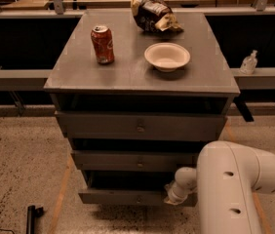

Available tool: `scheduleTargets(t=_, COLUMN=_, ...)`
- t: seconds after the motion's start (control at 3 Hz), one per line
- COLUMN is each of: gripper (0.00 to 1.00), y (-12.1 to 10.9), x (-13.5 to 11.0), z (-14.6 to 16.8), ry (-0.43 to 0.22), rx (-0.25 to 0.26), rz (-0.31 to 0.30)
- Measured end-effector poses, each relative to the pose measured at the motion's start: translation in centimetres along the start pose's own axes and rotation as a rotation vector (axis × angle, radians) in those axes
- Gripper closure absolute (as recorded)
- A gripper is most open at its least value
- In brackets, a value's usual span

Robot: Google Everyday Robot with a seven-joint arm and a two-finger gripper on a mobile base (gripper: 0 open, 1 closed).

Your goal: Open bottom drawer

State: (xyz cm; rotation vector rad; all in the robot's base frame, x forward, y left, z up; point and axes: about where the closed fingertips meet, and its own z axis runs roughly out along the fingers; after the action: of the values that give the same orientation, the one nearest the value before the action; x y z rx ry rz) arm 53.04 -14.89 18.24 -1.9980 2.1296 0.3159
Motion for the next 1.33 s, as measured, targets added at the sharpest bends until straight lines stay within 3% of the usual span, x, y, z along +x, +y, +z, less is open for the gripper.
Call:
scheduleTargets(t=0.33, gripper=1.00, y=0.0, x=0.0, z=0.0, ry=0.000, rx=0.000, rz=0.000)
scheduleTargets(t=1.33, gripper=1.00, y=1.2, x=0.1, z=0.4, ry=-0.017, rx=-0.045, rz=0.013)
